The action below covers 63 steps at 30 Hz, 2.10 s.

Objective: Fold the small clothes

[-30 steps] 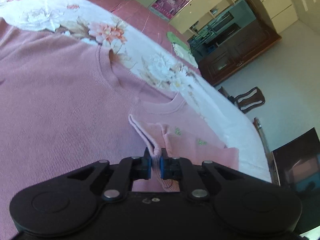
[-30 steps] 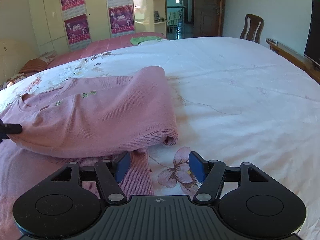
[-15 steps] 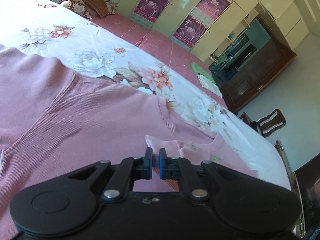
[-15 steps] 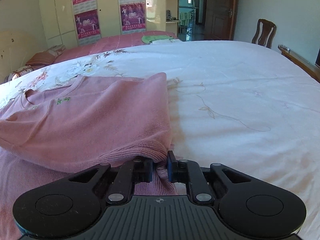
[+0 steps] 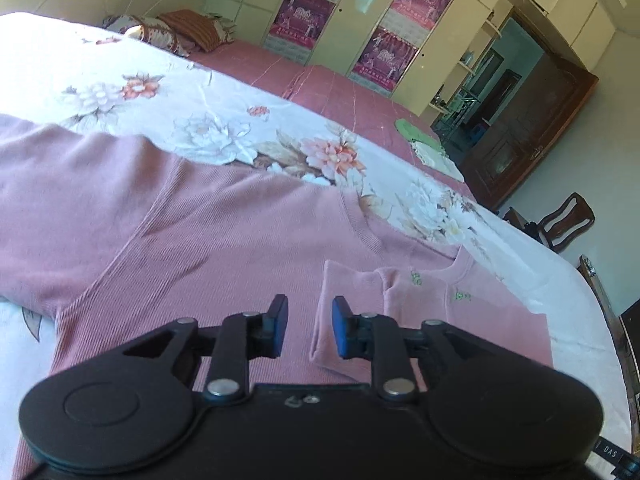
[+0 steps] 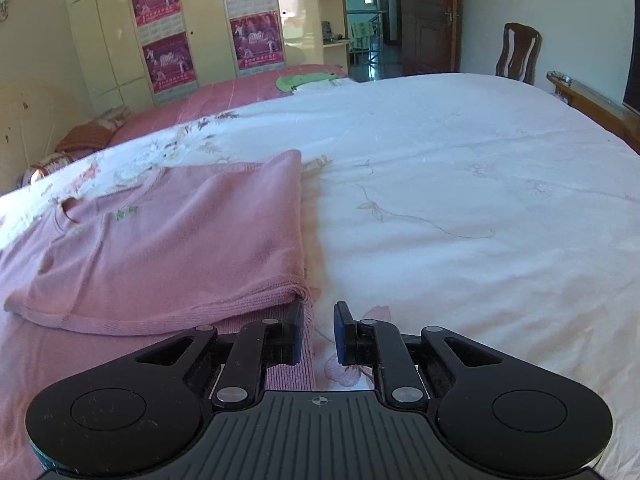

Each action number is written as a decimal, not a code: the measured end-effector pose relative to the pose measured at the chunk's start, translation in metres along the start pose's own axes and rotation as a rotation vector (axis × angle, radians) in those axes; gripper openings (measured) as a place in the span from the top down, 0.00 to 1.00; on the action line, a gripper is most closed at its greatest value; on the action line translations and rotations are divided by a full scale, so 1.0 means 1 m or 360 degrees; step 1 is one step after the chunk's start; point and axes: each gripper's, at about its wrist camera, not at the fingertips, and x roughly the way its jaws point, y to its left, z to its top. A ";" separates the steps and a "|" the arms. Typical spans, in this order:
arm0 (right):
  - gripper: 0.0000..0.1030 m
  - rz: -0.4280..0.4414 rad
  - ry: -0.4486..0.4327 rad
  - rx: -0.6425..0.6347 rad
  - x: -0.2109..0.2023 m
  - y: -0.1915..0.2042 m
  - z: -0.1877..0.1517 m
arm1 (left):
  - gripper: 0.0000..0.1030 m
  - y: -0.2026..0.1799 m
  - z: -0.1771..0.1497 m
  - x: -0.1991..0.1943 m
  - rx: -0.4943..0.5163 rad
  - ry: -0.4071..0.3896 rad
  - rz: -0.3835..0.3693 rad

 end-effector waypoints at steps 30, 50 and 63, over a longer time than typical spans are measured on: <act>0.84 -0.0137 0.0052 -0.0268 0.119 0.060 0.062 | 0.37 -0.054 -0.012 0.063 0.0315 0.0165 0.0145; 0.28 0.0549 0.0061 -0.0489 0.046 0.265 -0.012 | 0.24 0.140 0.017 -0.073 -0.0167 -0.0050 0.0549; 0.28 0.0631 0.0099 -0.0555 0.047 0.354 -0.041 | 0.42 0.315 0.048 -0.113 -0.0705 -0.0199 0.0679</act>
